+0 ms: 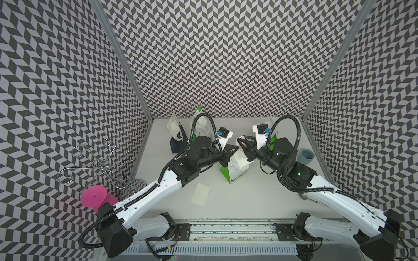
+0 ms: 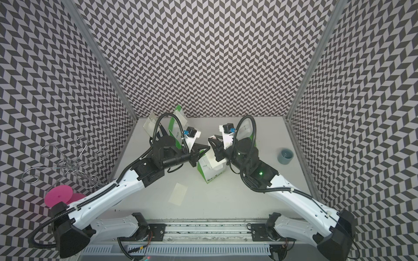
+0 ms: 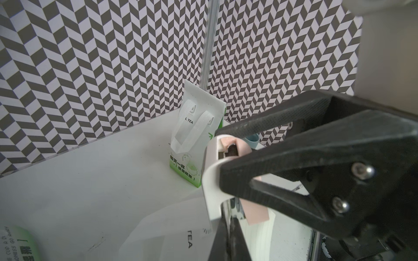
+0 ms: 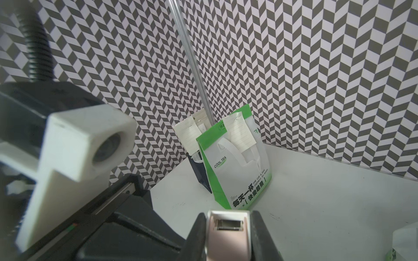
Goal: Staple the receipts to the bags
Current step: Pick up the stapler from the takeout bag, then place the takeout bag at the center of the board.
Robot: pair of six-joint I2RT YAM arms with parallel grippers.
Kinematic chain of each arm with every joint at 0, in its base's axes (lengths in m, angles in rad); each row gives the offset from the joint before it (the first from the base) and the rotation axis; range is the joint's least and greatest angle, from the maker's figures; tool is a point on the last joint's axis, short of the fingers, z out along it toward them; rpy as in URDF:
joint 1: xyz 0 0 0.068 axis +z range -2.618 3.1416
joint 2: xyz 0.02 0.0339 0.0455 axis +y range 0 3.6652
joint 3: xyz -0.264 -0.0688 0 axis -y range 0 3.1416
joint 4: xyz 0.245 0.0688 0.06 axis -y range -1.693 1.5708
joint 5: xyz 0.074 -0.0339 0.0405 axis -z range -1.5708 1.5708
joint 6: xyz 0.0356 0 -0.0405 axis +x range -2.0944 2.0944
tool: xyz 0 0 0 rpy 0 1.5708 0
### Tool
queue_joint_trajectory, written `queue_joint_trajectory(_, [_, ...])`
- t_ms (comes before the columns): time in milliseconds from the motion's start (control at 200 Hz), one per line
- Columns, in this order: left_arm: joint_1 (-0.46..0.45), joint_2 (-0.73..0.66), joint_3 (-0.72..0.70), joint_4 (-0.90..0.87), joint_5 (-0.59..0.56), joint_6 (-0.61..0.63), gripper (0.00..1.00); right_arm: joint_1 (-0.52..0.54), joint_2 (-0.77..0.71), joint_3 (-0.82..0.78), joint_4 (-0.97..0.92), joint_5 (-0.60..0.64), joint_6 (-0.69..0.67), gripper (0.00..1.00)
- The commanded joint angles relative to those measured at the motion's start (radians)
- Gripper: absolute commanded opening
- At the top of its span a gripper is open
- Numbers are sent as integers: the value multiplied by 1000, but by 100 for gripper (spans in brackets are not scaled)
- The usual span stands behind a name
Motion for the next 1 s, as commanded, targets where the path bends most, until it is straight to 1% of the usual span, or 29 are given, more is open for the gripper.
queue_joint_trajectory(0, [-5, 3, 14, -1, 0, -42, 0, 0, 14, 20, 129, 133, 35, 0])
queue_joint_trajectory(85, [-3, 7, 18, -21, -28, -48, 0, -6, 7, 27, 143, 183, 66, 0])
queue_joint_trajectory(220, [11, 18, 25, -35, -45, -61, 0, -28, -18, 31, 168, 205, 101, 0])
queue_joint_trajectory(315, [19, 29, 47, -55, -90, -50, 0, -43, 1, 81, 94, 260, 108, 0])
queue_joint_trajectory(381, [53, 45, 73, -68, -124, -46, 0, -56, -6, 88, 50, 270, 116, 0])
queue_joint_trajectory(496, [149, 90, 119, -46, -134, -42, 0, -65, -38, 70, -30, 260, 142, 0])
queue_joint_trajectory(586, [210, 138, 159, 5, -95, -42, 0, -67, -68, 46, -103, 247, 158, 0])
queue_joint_trajectory(681, [238, 216, 227, 43, -77, -43, 0, -68, -100, 9, -167, 212, 176, 0])
queue_joint_trajectory(816, [270, 354, 352, 22, -72, -51, 0, -69, -125, -16, -269, 160, 180, 0])
queue_joint_trajectory(991, [305, 471, 444, 22, -76, -61, 0, -68, -185, -70, -340, 118, 182, 0])
